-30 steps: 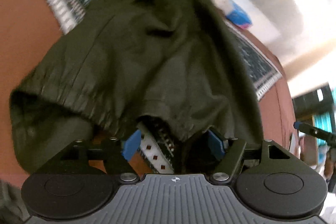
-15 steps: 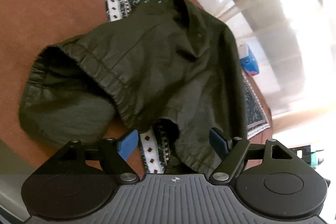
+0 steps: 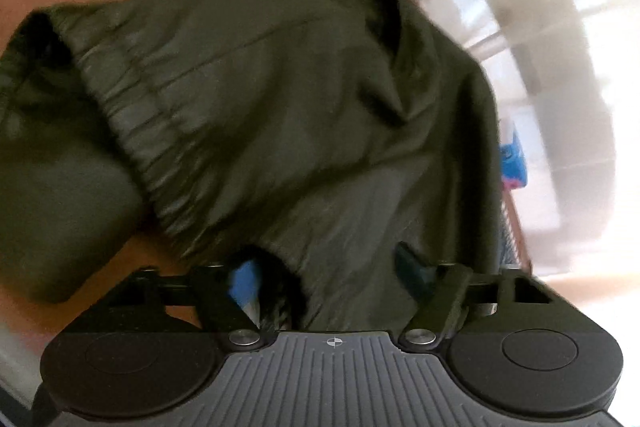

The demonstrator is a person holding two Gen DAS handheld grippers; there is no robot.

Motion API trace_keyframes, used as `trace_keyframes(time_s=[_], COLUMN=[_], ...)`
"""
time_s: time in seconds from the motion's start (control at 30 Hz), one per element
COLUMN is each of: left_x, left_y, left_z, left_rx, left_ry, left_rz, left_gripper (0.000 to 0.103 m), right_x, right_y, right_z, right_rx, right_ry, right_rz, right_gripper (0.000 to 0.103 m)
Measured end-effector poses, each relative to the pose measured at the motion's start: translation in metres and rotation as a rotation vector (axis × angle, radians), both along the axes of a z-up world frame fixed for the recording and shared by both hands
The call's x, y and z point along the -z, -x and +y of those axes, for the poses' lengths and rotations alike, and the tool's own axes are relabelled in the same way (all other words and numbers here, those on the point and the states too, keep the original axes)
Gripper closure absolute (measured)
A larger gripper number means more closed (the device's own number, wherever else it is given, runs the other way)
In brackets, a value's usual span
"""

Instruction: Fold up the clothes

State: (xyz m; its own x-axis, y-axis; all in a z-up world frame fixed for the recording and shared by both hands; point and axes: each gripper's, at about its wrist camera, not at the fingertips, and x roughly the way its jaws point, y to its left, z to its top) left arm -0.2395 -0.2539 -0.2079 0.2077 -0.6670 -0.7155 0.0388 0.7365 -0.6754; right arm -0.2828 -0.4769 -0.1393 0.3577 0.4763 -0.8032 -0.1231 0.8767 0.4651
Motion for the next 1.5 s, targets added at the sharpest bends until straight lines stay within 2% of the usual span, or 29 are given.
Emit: trace_keyframes(time_s=[0.03, 0.07, 0.13, 0.2, 0.37, 0.47, 0.63, 0.73, 0.77, 0.8, 0.83, 0.87, 0.93, 1.03, 1.13, 1.2, 1.27, 1.37, 1.43, 1.5], left_x=[-0.002, -0.009, -0.027, -0.050, -0.083, -0.089, -0.066, -0.039, -0.033, -0.027, -0.028, -0.036, -0.051, -0.086, -0.115, -0.124, -0.125, -0.111, -0.095, -0.075], left_y=[-0.002, -0.003, -0.002, 0.002, 0.018, 0.031, 0.041, 0.035, 0.033, 0.031, 0.028, 0.024, 0.017, 0.001, -0.027, -0.058, -0.092, -0.139, -0.172, -0.202], left_z=[-0.002, -0.001, 0.000, 0.005, 0.030, 0.051, 0.080, 0.093, 0.096, 0.098, 0.097, 0.096, 0.093, 0.081, 0.058, 0.036, 0.009, -0.034, -0.058, -0.080], left_rx=[0.004, 0.022, 0.061, 0.111, 0.185, 0.225, 0.230, 0.210, 0.213, 0.216, 0.225, 0.247, 0.292, 0.368, 0.416, 0.415, 0.420, 0.424, 0.426, 0.415], left_ry=[0.007, 0.015, 0.023, 0.026, -0.010, -0.084, -0.264, -0.329, -0.341, -0.354, -0.359, -0.341, -0.303, -0.241, -0.192, -0.170, -0.158, -0.196, -0.218, -0.225], left_rz=[-0.019, -0.044, -0.102, -0.169, -0.216, -0.187, -0.141, -0.062, -0.038, -0.015, -0.002, -0.015, -0.042, -0.134, -0.294, -0.380, -0.434, -0.506, -0.514, -0.480], left_gripper=[0.086, 0.084, 0.096, 0.103, 0.103, 0.103, 0.103, 0.103, 0.097, 0.075, 0.069, 0.067, 0.047, 0.041, 0.028, 0.027, 0.025, 0.022, 0.022, 0.022], right_x=[0.000, -0.001, -0.003, -0.005, -0.009, -0.010, -0.005, 0.001, 0.003, 0.005, 0.006, 0.007, 0.007, 0.007, 0.006, 0.005, 0.006, 0.007, 0.010, 0.016], right_y=[0.000, -0.001, -0.002, -0.006, -0.027, -0.044, -0.072, -0.087, -0.091, -0.094, -0.098, -0.101, -0.107, -0.116, -0.128, -0.137, -0.147, -0.162, -0.172, -0.180], right_z=[-0.001, -0.001, -0.003, -0.006, -0.019, -0.024, -0.022, -0.020, -0.019, -0.018, -0.017, -0.017, -0.019, -0.023, -0.031, -0.035, -0.039, -0.043, -0.046, -0.049], right_rx=[0.006, 0.011, 0.020, 0.032, 0.083, 0.095, 0.085, 0.089, 0.091, 0.092, 0.094, 0.097, 0.109, 0.131, 0.166, 0.194, 0.226, 0.264, 0.293, 0.326], right_ry=[-0.001, 0.000, 0.004, 0.010, 0.012, 0.018, 0.026, 0.022, 0.021, 0.021, 0.023, 0.025, 0.028, 0.032, 0.036, 0.032, 0.028, 0.024, 0.023, 0.020], right_rz=[-0.002, -0.003, -0.015, -0.031, -0.064, -0.080, -0.093, -0.087, -0.086, -0.087, -0.087, -0.086, -0.092, -0.104, -0.128, -0.140, -0.146, -0.152, -0.153, -0.140], right_gripper=[0.056, 0.056, 0.056, 0.056, 0.056, 0.055, 0.055, 0.055, 0.055, 0.055, 0.055, 0.055, 0.055, 0.050, 0.049, 0.048, 0.046, 0.043, 0.042, 0.042])
